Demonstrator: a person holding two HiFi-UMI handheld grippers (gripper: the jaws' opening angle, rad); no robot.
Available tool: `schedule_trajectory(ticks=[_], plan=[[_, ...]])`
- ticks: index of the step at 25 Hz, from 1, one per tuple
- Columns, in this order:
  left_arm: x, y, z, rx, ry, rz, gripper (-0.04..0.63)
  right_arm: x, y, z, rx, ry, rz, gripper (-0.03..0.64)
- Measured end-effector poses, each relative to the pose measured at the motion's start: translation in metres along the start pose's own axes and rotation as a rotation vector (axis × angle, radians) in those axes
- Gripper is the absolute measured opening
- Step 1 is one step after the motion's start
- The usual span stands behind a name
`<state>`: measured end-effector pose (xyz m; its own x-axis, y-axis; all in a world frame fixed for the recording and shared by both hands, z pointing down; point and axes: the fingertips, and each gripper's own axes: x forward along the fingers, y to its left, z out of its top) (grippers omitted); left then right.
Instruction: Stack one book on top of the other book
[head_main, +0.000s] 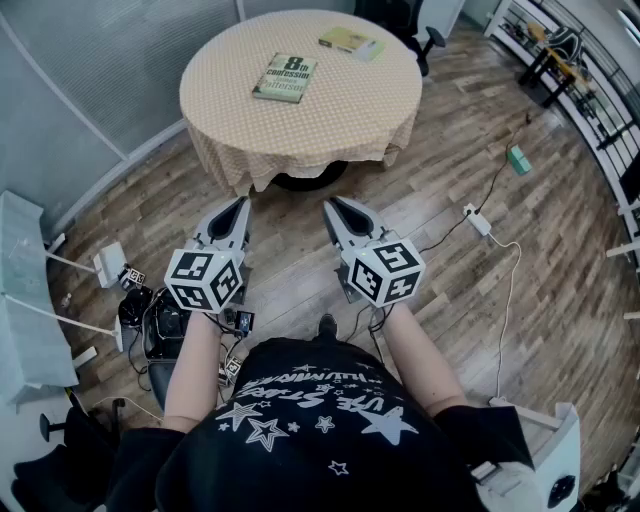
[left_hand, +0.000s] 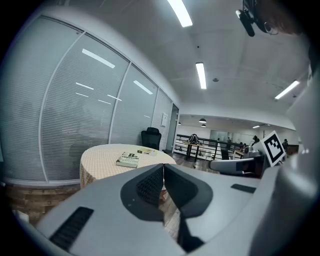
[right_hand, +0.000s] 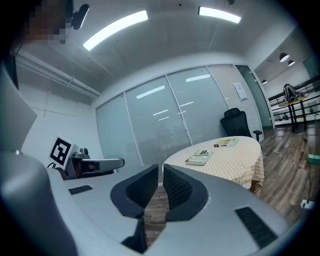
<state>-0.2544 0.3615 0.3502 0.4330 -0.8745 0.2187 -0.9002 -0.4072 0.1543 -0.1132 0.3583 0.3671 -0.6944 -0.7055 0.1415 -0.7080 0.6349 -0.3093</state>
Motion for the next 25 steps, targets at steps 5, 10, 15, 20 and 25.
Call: schedule_trajectory(ticks=[5, 10, 15, 20, 25], plan=[[0.007, -0.003, 0.000, -0.007, -0.003, -0.017, 0.011, -0.002, -0.006, -0.002, 0.000, 0.009, -0.019, 0.048], [0.014, -0.005, 0.000, -0.008, 0.002, -0.019, 0.011, -0.003, -0.012, -0.003, 0.005, 0.017, -0.023, 0.048], [0.018, -0.009, -0.005, -0.008, 0.016, -0.016, 0.011, -0.004, -0.018, -0.007, 0.016, 0.021, -0.022, 0.048], [0.024, -0.011, -0.004, -0.004, 0.016, 0.002, 0.011, -0.005, -0.025, -0.005, 0.025, 0.010, -0.004, 0.048], [0.030, -0.013, -0.002, -0.002, 0.012, 0.024, 0.011, -0.009, -0.027, 0.004, 0.041, -0.040, 0.062, 0.048]])
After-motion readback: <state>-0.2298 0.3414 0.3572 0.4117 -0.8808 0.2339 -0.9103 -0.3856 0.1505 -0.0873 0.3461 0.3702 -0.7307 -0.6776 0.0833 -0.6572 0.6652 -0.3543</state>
